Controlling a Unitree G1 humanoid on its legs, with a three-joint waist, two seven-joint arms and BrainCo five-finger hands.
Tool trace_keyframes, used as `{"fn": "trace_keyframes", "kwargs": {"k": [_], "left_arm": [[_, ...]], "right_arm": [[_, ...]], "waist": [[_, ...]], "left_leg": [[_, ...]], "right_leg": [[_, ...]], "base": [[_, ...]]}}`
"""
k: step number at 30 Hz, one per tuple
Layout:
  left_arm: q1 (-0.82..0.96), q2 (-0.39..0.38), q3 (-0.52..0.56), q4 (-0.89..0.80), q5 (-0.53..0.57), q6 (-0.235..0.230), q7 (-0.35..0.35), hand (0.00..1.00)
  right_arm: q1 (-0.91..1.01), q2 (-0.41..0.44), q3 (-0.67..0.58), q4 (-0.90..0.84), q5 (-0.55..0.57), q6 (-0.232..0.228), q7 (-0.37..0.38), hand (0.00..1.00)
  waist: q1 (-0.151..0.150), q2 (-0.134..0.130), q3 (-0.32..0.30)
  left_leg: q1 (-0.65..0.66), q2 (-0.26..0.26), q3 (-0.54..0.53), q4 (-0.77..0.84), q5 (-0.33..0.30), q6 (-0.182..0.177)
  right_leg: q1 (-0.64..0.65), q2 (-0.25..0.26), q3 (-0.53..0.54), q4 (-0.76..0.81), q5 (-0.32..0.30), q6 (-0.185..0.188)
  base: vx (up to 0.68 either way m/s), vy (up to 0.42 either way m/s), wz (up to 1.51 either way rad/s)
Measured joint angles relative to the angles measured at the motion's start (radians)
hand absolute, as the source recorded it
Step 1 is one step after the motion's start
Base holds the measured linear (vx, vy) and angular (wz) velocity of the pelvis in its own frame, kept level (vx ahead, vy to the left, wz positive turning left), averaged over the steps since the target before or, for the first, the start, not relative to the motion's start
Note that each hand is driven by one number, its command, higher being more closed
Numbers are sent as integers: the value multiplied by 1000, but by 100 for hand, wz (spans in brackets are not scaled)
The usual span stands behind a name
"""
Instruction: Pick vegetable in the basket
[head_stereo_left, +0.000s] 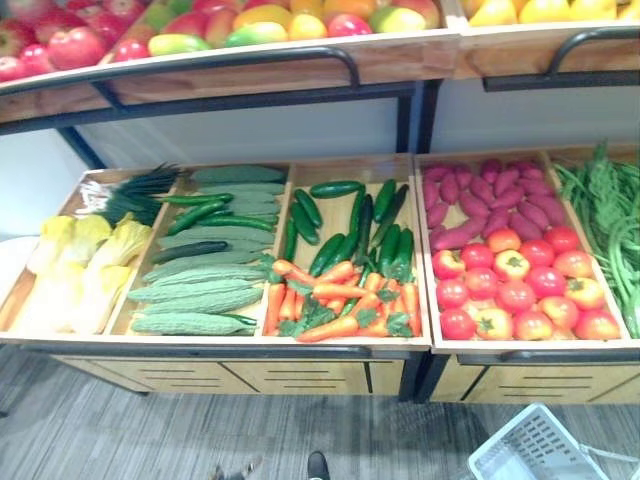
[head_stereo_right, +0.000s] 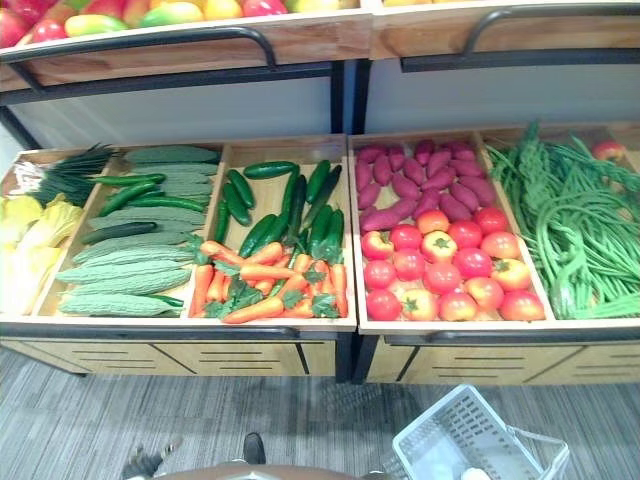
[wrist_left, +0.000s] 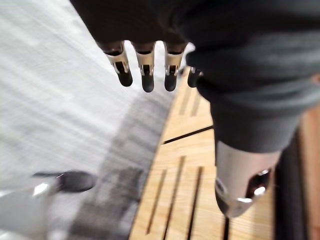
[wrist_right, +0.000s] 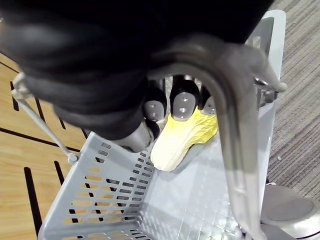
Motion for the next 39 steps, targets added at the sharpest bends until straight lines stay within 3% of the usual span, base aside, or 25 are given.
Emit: {"fn": "trace_keyframes", "kwargs": {"k": [3,8,10,13,15,20,24,30,39], "left_arm": [[19,56,-32,-179,185,-60,85,0],[41,180,-42,-380,390,-114,225,0],[60,221,-70,-483,432,-142,243,0],[76,337,-143,-644,514,-214,224,0],[78,379,-158,-677,532,-228,214,0],[82,592,-198,-720,527,-296,75,0],[10,753,-325,-664,526,-332,-6,0],[-155,847,-514,-668,531,-353,-55,0],[-386,821,-670,-548,578,-328,-54,0]], "right_arm": [[-2,13,24,-9,-1,-19,-20,100],[6,39,87,-34,-3,-38,-26,100],[6,41,119,-34,-23,-42,-26,100],[5,37,145,-34,-42,-49,-20,100],[2,34,158,-34,-46,-50,-18,100],[-3,-11,196,-32,-70,-51,-6,100],[1,-54,236,-33,-79,-58,7,100],[19,-55,280,-94,-105,-67,8,100],[42,-16,313,-131,-117,-65,10,100]], "waist": [[7,-6,-2],[9,-34,-1],[8,-44,-5],[6,-53,-7],[6,-55,-8],[-7,-59,-10],[-19,-62,-12],[-23,-62,-18],[-17,-70,-52]], "left_leg": [[-6,-1,-5,0,3,-4],[14,-1,-5,0,-4,-13],[16,-1,-5,-1,-8,-18],[26,2,1,-1,-17,-23],[35,5,5,-1,-23,-28],[63,12,39,-2,-38,-33],[88,12,57,-2,-49,-39],[80,18,79,-1,-48,-37],[4,30,87,-2,-30,-17]], "right_leg": [[2,-1,-10,-3,0,0],[33,1,-17,-21,0,-2],[36,3,-17,-27,-1,-4],[47,7,-14,-40,-3,-8],[49,9,-7,-40,-5,-12],[53,12,22,-44,-7,-15],[73,12,34,-58,-6,-17],[33,14,44,-18,23,-9],[-61,7,51,29,36,-17]], "base": [[37,-5,11],[75,-22,0],[59,-26,-3],[53,-27,-6],[40,-19,-14],[41,-20,-19],[24,-9,-10],[-14,3,-10],[-80,15,0]]}}
